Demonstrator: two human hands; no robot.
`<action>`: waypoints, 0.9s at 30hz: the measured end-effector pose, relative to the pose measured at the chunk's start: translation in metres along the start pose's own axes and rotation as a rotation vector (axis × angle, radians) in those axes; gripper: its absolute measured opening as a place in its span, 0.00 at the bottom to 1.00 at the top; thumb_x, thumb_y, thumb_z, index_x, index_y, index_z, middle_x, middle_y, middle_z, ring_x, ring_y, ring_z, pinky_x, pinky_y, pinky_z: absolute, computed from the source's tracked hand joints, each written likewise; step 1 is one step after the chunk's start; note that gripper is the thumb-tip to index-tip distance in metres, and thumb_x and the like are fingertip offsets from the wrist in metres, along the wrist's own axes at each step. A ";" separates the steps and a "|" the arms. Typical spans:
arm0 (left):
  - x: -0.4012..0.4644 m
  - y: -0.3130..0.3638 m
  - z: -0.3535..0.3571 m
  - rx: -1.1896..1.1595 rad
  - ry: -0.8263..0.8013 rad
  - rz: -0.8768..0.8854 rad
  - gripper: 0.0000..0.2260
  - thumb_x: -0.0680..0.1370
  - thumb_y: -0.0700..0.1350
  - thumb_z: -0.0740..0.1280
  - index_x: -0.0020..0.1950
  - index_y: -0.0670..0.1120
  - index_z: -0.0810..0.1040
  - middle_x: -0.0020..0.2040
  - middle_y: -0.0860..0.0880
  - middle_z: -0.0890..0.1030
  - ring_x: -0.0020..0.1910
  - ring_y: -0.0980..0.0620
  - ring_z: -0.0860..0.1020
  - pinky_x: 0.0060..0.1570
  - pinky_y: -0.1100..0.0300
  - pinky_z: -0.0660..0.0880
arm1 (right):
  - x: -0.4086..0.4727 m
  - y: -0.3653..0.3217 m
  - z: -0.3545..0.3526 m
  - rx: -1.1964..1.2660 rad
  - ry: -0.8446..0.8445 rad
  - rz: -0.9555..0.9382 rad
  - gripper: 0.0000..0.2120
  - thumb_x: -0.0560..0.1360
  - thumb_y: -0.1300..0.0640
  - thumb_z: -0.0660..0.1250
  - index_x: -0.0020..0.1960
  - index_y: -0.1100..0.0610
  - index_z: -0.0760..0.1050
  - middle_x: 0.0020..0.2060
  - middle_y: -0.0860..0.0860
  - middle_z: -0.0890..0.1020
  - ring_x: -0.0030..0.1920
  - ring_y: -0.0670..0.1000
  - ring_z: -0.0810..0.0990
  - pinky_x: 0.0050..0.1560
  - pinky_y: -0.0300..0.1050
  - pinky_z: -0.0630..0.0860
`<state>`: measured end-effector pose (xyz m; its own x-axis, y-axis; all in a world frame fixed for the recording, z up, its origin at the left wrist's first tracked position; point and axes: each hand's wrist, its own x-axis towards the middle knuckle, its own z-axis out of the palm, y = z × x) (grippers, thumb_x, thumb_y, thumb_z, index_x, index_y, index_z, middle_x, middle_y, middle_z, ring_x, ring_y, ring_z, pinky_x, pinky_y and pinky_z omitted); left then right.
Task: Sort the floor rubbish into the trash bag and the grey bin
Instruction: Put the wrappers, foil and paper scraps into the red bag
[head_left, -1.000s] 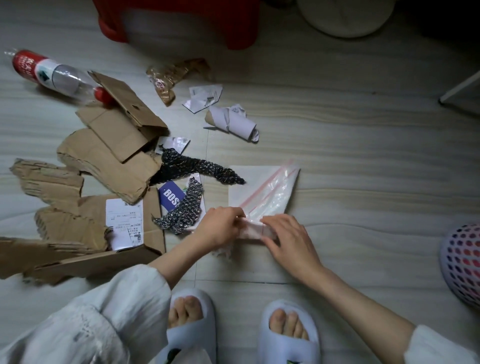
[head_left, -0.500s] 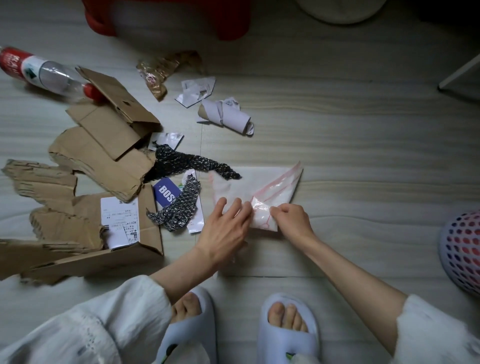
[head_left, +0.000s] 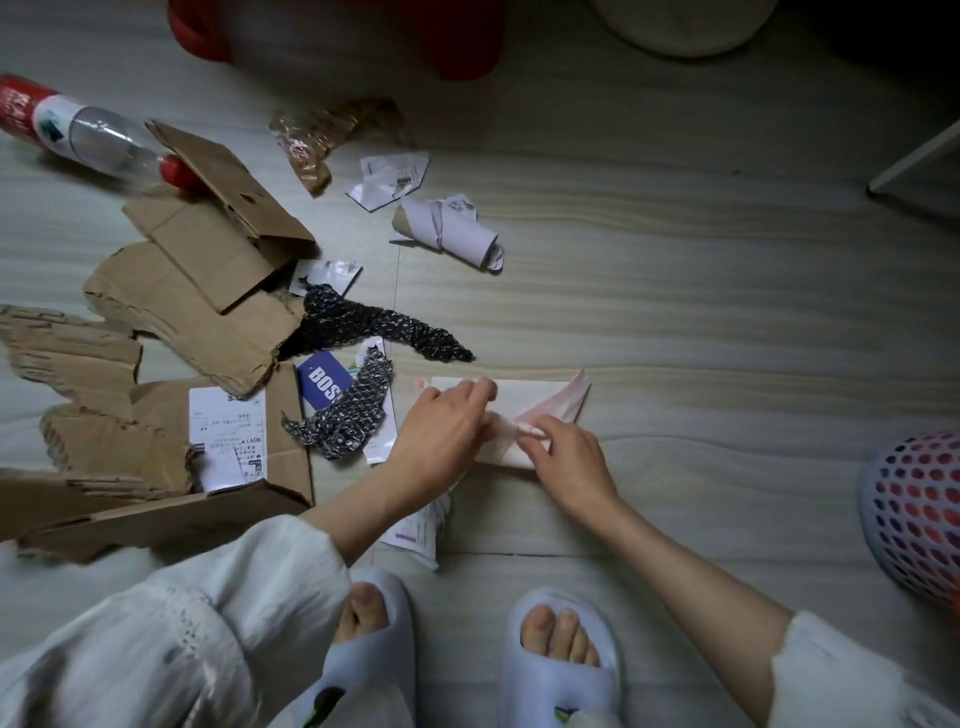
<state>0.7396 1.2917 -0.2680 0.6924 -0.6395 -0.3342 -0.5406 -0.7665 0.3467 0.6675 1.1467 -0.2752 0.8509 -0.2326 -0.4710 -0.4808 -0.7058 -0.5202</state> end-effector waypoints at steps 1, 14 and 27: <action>-0.002 0.001 0.003 0.095 0.117 0.097 0.10 0.73 0.40 0.61 0.54 0.43 0.73 0.49 0.43 0.78 0.49 0.41 0.77 0.50 0.52 0.65 | 0.003 -0.002 0.001 0.038 0.024 0.063 0.10 0.76 0.52 0.64 0.54 0.55 0.77 0.52 0.55 0.82 0.55 0.58 0.77 0.48 0.44 0.70; -0.002 -0.006 0.024 0.532 0.108 0.276 0.15 0.70 0.39 0.56 0.46 0.40 0.81 0.45 0.43 0.82 0.53 0.43 0.79 0.64 0.44 0.64 | 0.005 0.006 0.000 -0.243 0.205 -0.130 0.22 0.69 0.58 0.70 0.63 0.56 0.73 0.59 0.57 0.75 0.60 0.60 0.73 0.57 0.51 0.73; 0.008 0.003 -0.011 0.159 0.340 0.074 0.13 0.75 0.51 0.59 0.38 0.46 0.77 0.32 0.49 0.77 0.29 0.48 0.76 0.28 0.60 0.69 | 0.012 -0.027 -0.034 -0.249 0.261 -0.087 0.10 0.77 0.54 0.62 0.54 0.51 0.80 0.45 0.57 0.84 0.47 0.62 0.80 0.43 0.49 0.73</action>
<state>0.7488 1.2856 -0.2598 0.7535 -0.6574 0.0061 -0.6437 -0.7359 0.2098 0.6979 1.1400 -0.2431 0.9269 -0.3049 -0.2188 -0.3658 -0.8639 -0.3461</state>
